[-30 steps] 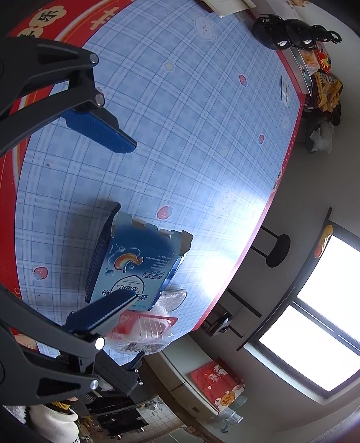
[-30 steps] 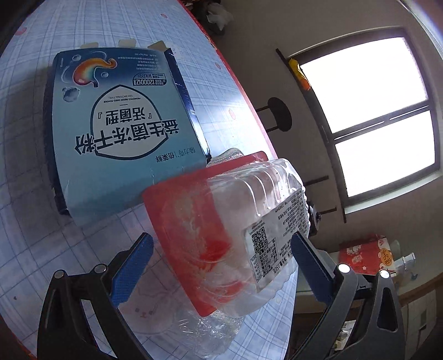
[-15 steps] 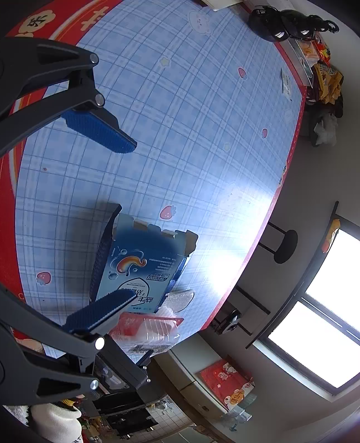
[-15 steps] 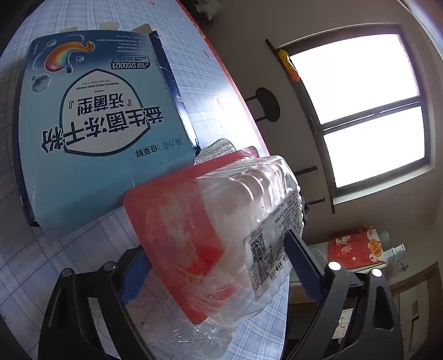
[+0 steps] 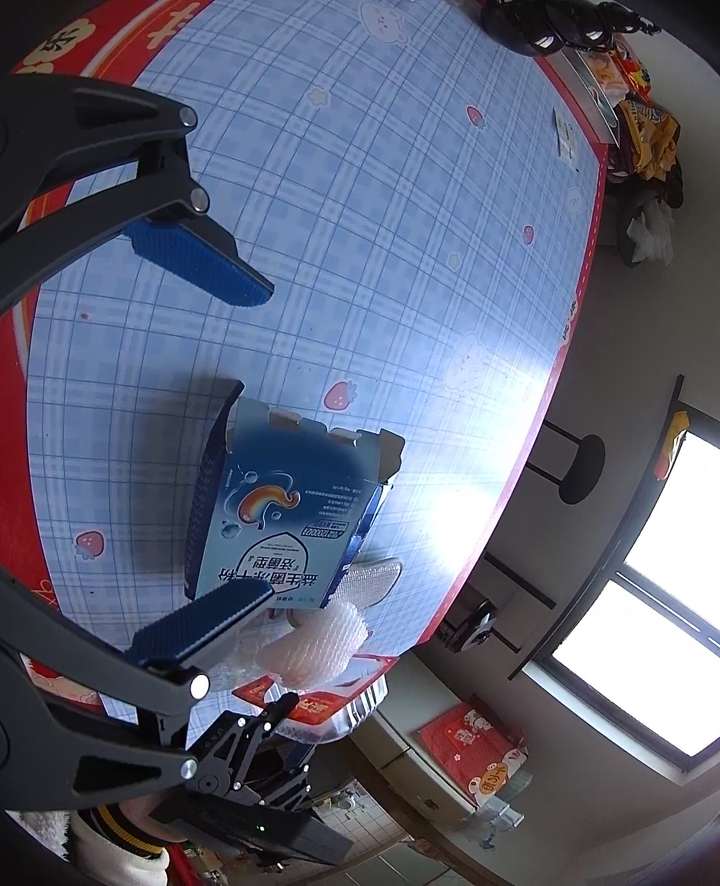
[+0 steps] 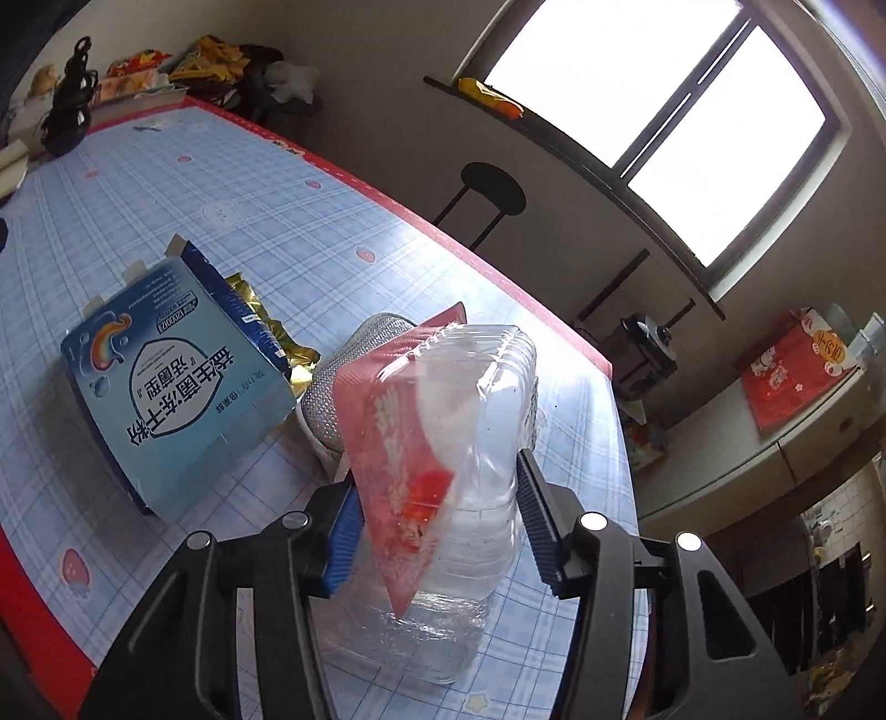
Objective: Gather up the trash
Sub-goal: 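Grasp blue cardboard box with left tool while right holds the plastic tray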
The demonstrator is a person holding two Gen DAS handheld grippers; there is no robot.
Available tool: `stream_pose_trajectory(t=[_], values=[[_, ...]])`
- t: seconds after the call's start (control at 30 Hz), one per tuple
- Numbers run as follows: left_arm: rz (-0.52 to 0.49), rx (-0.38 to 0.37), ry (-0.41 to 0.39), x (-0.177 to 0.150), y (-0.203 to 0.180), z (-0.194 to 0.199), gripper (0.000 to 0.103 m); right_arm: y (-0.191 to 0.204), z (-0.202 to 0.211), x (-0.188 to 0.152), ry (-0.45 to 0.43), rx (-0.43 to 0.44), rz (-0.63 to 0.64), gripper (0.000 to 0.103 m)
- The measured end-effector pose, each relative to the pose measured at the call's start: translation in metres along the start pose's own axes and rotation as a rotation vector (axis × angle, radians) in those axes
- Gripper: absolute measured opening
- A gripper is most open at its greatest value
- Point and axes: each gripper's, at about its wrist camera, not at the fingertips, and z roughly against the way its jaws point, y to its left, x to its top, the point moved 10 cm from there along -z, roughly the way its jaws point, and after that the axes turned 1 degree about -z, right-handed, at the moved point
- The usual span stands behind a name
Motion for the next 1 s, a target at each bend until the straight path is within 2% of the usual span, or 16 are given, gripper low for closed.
stream_pose_trajectory(t=[0.13,0.37,0.83,1.0], values=[[-0.017,-0.014,0.021,-0.005,-0.006,-0.007,0.097,-0.008,0.014,0.002,-0.023,0.055,-0.09,0.05],[-0.037,-0.03,0.059,-0.013,-0.013,-0.02,0.097,-0.01,0.036,0.003,-0.058,0.096,-0.152,0.049],[-0.032,-0.049,0.118,-0.03,-0.014,-0.047,0.097,-0.034,0.046,-0.003,-0.071,0.066,-0.229,0.049],[-0.02,-0.065,0.127,-0.027,-0.009,-0.06,0.096,-0.04,0.047,-0.008,-0.068,0.065,-0.249,0.049]])
